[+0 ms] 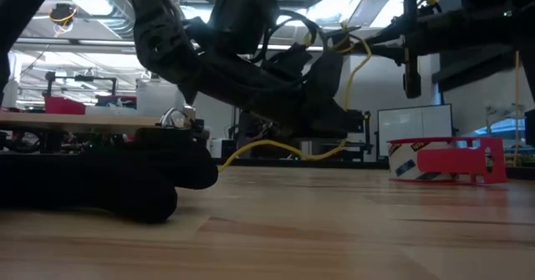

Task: Coil cords
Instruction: Coil the yellow wire onto the spool

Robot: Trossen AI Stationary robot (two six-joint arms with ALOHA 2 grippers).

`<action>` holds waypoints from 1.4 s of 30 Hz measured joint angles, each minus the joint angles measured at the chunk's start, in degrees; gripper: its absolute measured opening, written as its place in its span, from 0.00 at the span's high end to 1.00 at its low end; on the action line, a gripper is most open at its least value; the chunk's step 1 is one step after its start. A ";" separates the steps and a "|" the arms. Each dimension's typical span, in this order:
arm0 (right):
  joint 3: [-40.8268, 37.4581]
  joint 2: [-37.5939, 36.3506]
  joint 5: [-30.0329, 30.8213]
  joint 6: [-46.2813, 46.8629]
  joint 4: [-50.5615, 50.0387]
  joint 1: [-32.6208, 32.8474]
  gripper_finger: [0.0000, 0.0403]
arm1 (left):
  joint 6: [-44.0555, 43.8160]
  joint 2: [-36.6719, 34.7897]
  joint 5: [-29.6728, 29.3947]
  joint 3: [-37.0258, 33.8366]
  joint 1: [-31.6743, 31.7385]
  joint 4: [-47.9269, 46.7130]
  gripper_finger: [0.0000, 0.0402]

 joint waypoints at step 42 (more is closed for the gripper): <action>0.00 0.00 -1.51 0.18 3.13 0.02 0.99 | 1.26 -0.37 -5.69 -0.02 2.09 -0.43 0.82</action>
